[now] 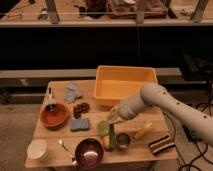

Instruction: Place pepper in tray

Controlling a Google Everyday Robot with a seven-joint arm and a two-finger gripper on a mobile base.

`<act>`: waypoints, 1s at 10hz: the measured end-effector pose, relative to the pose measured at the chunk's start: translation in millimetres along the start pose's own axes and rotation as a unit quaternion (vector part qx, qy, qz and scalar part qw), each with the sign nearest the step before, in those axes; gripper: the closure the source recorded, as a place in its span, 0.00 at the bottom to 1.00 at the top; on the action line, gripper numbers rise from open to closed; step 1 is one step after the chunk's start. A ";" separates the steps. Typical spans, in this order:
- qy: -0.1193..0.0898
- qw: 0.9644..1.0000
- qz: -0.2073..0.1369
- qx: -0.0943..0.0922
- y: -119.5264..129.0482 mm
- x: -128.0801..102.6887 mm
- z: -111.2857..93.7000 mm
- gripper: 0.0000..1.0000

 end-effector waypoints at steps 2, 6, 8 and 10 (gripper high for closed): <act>0.010 1.000 0.011 0.023 -36.4 14.2 -33.4 1.00; 0.039 0.997 0.015 0.057 -115.9 23.8 -85.6 1.00; 0.045 0.996 0.021 0.078 -152.2 31.2 -101.9 1.00; 0.047 0.992 0.036 0.112 -189.8 46.8 -113.0 1.00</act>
